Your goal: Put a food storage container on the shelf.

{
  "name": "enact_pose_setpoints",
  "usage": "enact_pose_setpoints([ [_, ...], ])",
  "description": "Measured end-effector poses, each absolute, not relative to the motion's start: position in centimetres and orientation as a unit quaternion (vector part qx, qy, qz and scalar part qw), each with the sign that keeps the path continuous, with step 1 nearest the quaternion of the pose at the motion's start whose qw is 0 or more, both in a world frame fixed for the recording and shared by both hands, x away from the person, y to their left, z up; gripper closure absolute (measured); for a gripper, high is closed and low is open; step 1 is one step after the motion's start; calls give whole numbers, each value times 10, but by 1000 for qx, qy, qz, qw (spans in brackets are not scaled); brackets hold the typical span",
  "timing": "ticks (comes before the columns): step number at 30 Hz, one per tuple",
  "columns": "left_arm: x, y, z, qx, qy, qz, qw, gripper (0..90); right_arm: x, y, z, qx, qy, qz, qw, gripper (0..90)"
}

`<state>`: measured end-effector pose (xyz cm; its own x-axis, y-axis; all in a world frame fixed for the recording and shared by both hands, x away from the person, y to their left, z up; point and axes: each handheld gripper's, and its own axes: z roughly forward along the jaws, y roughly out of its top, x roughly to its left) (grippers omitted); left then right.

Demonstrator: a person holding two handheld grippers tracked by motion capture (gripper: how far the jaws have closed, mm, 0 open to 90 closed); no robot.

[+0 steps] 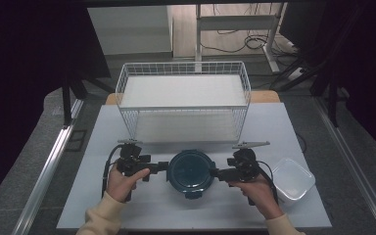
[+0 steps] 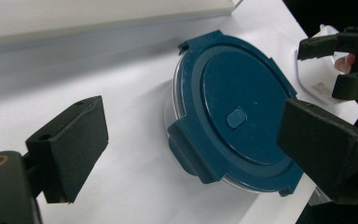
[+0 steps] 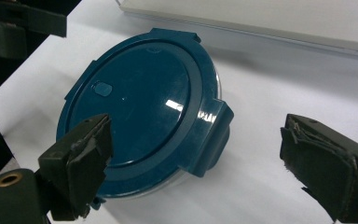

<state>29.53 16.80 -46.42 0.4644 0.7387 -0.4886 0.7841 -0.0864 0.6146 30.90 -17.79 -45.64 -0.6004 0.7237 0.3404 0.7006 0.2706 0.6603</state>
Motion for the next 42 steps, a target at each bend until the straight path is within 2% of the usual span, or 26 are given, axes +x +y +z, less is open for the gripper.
enact_pose_setpoints([
  [15, 295, 158, -484, 733, 532, -50, 421, 107, 330, -165, -466, 454, 797, 398, -20, 64],
  [19, 295, 154, -487, 738, 529, -51, 415, 122, 333, -162, -475, 457, 795, 397, -43, 64],
  [23, 297, 152, -496, 726, 536, -83, 422, 124, 334, -159, -482, 462, 794, 391, -54, 64],
  [35, 299, 139, -508, 723, 536, -113, 421, 141, 335, -153, -500, 477, 782, 387, -102, 67],
  [39, 300, 137, -515, 699, 540, -160, 440, 169, 333, -152, -502, 482, 776, 388, -123, 78],
  [42, 300, 135, -518, 700, 538, -167, 439, 200, 330, -150, -503, 482, 776, 385, -130, 91],
])
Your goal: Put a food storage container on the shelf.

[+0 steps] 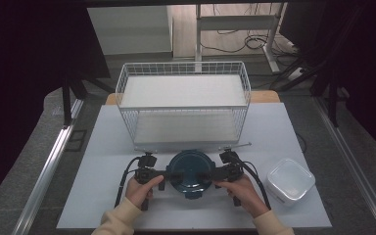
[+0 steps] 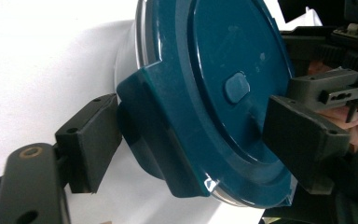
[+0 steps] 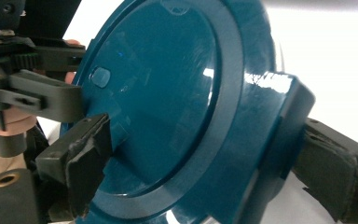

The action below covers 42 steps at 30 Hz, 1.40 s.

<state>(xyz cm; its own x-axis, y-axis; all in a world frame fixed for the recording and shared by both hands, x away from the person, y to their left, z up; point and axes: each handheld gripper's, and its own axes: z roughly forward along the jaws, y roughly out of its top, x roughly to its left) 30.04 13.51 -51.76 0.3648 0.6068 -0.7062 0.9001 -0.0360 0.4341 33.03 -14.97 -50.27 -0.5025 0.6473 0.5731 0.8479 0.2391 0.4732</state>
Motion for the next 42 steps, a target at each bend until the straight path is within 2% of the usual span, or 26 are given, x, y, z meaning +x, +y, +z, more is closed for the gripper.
enact_pose_setpoints([
  [9, 301, 133, -517, 685, 557, -175, 436, 234, 332, -156, -506, -514, -744, -394, 163, 183],
  [20, 294, 132, -507, 680, 566, -156, 440, 302, 327, -166, -501, -526, -728, -406, 168, 278],
  [30, 289, 131, -497, 681, 565, -135, 446, 348, 320, -172, -492, -526, -720, -427, 149, 351],
  [42, 287, 131, -488, 684, 552, -135, 457, 351, 314, -171, -476, -503, -734, -442, 108, 355],
])
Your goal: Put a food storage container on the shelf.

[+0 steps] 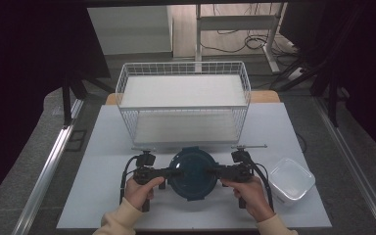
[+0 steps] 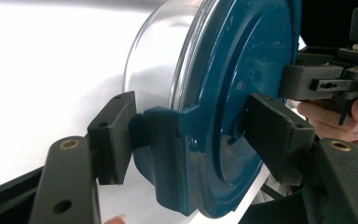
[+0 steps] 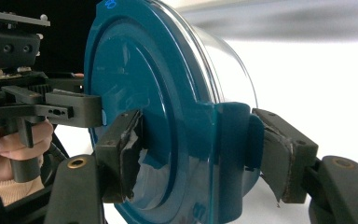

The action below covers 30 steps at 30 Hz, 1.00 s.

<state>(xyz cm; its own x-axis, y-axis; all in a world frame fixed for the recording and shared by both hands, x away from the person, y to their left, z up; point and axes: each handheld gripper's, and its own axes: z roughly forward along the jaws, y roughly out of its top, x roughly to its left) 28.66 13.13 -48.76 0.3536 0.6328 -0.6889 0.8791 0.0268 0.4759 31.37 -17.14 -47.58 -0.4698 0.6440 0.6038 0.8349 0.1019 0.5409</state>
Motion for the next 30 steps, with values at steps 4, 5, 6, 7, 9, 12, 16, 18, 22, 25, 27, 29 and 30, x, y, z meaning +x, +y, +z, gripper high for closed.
enact_pose_setpoints([
  [4, 285, 132, -482, 685, 547, -131, 463, 352, 311, -171, -468, -496, -737, -448, 98, 357],
  [5, 285, 132, -481, 685, 545, -130, 465, 353, 311, -171, -467, -494, -739, -449, 96, 357],
  [6, 285, 132, -480, 686, 544, -129, 465, 353, 311, -171, -465, -492, -739, -451, 93, 357],
  [7, 285, 132, -479, 685, 544, -129, 467, 353, 310, -171, -464, -491, -739, -452, 91, 358],
  [9, 285, 133, -477, 686, 542, -128, 468, 353, 310, -171, -461, -488, -740, -454, 86, 358],
  [12, 286, 133, -474, 687, 539, -125, 470, 353, 310, -171, -459, -487, -740, -456, 84, 359],
  [16, 291, 136, -467, 689, 533, -125, 475, 354, 312, -169, -451, -479, -744, -459, 73, 359],
  [18, 293, 138, -462, 691, 530, -122, 477, 353, 314, -167, -445, -476, -745, -463, 66, 360],
  [22, 297, 137, -453, 698, 521, -113, 478, 354, 315, -167, -440, -473, -742, -470, 66, 363],
  [25, 300, 137, -448, 700, 518, -111, 479, 354, 316, -168, -435, -473, -741, -473, 60, 363],
  [27, 301, 137, -443, 702, 515, -108, 479, 354, 316, -168, -432, -472, -740, -475, 57, 363],
  [29, 302, 138, -439, 702, 514, -105, 481, 354, 317, -168, -428, -470, -740, -478, 56, 363],
  [30, 302, 139, -437, 703, 513, -103, 482, 354, 318, -167, -426, -469, -740, -480, 55, 364],
])
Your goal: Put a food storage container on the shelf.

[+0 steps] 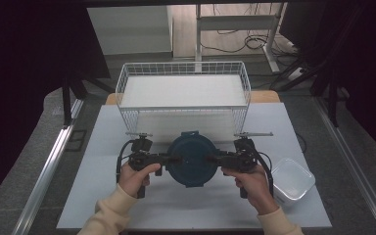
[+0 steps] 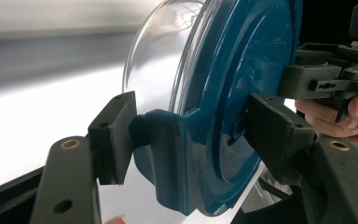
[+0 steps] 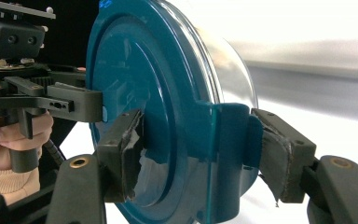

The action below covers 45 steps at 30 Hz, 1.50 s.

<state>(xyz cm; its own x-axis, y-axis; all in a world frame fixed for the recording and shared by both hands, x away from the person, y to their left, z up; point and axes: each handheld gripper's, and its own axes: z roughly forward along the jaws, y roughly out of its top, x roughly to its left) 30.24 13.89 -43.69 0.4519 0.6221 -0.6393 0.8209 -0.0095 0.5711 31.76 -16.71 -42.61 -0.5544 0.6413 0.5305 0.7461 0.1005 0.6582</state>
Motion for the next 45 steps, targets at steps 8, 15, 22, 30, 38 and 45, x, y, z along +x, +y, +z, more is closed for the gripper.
enact_pose_setpoints([
  [8, 309, 141, -423, 708, 506, -99, 483, 355, 322, -165, -413, -463, -740, -485, 47, 364],
  [15, 313, 142, -410, 711, 501, -92, 484, 355, 326, -164, -402, -459, -740, -491, 42, 365],
  [22, 316, 140, -400, 714, 498, -84, 486, 356, 329, -166, -393, -455, -740, -494, 40, 365],
  [30, 319, 141, -390, 717, 493, -79, 487, 356, 332, -165, -383, -450, -741, -497, 34, 365],
  [38, 322, 143, -376, 720, 486, -70, 490, 356, 334, -164, -371, -443, -742, -503, 27, 366],
  [45, 325, 144, -365, 722, 482, -63, 492, 356, 337, -162, -362, -439, -742, -506, 24, 366],
])
